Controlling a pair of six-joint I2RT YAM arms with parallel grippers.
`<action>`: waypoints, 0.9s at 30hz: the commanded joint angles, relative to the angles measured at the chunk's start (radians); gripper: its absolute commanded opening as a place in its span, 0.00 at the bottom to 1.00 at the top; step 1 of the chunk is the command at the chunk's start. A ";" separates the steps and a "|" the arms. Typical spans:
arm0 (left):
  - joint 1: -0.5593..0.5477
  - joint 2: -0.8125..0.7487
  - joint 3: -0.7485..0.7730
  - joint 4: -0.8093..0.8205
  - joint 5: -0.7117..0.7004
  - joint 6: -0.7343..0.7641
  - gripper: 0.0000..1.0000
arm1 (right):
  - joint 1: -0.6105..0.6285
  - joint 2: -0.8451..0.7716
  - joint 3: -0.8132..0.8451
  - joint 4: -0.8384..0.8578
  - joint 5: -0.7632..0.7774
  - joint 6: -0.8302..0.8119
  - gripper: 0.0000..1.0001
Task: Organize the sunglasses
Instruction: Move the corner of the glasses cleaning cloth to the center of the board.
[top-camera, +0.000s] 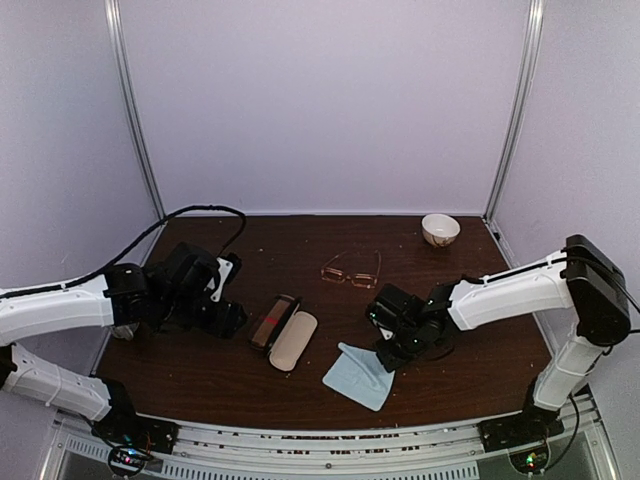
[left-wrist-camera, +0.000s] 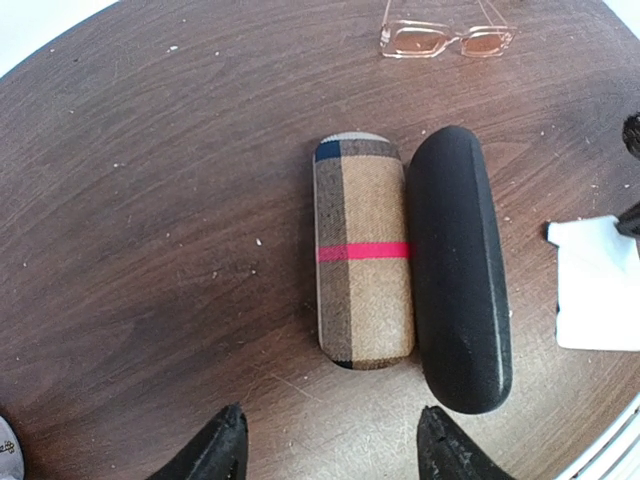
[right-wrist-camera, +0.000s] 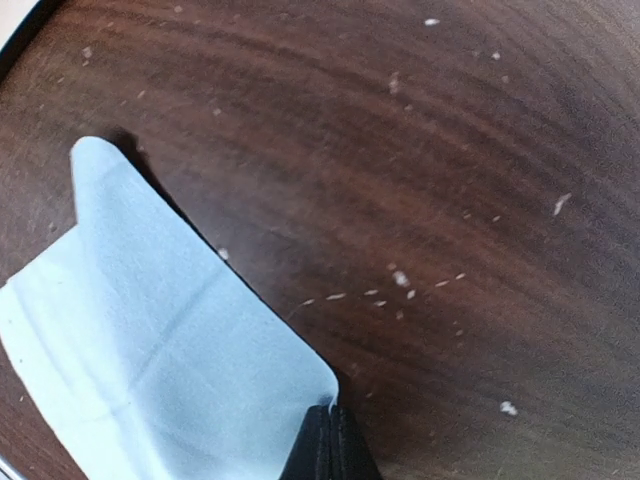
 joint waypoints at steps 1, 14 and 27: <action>0.008 -0.029 -0.010 0.036 0.003 0.035 0.61 | -0.064 0.048 0.047 -0.042 0.059 -0.071 0.00; 0.008 -0.018 0.009 0.052 0.031 0.065 0.61 | -0.193 0.159 0.181 -0.060 0.102 -0.206 0.00; -0.001 -0.008 0.025 0.114 0.132 0.168 0.61 | -0.220 0.166 0.224 -0.069 0.166 -0.251 0.24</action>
